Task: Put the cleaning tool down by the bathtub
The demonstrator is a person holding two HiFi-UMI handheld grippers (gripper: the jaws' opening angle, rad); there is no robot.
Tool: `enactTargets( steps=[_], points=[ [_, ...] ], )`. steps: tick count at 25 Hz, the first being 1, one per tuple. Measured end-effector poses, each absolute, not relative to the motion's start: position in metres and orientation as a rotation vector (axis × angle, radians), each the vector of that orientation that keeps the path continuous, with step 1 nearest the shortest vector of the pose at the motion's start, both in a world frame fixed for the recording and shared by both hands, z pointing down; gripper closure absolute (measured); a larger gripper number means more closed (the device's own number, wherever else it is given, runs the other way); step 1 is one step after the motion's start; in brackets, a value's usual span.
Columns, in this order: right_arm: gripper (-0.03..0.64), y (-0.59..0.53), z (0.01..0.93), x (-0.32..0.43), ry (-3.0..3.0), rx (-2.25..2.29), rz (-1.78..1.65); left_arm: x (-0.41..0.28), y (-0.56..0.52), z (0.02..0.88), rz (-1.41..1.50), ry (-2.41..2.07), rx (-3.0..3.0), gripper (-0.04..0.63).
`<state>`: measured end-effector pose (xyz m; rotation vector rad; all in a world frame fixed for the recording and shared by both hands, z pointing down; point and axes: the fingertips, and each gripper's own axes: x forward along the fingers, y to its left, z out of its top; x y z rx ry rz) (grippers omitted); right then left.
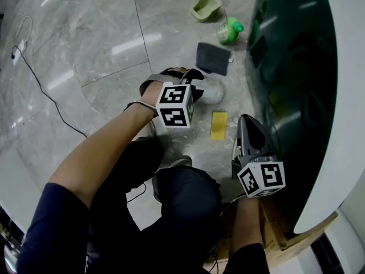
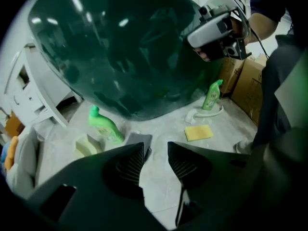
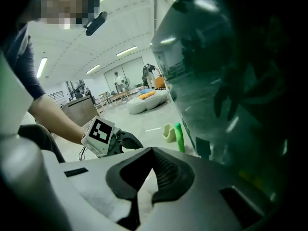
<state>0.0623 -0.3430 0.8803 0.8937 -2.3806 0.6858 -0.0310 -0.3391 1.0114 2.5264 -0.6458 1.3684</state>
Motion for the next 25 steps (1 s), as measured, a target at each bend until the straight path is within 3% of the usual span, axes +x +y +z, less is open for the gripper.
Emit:
enactTargets(
  steps=[25],
  points=[
    [0.612, -0.35, 0.486, 0.051, -2.484, 0.96, 0.562, -0.068, -0.34, 0.541, 0.925, -1.101, 2.546, 0.425]
  ],
)
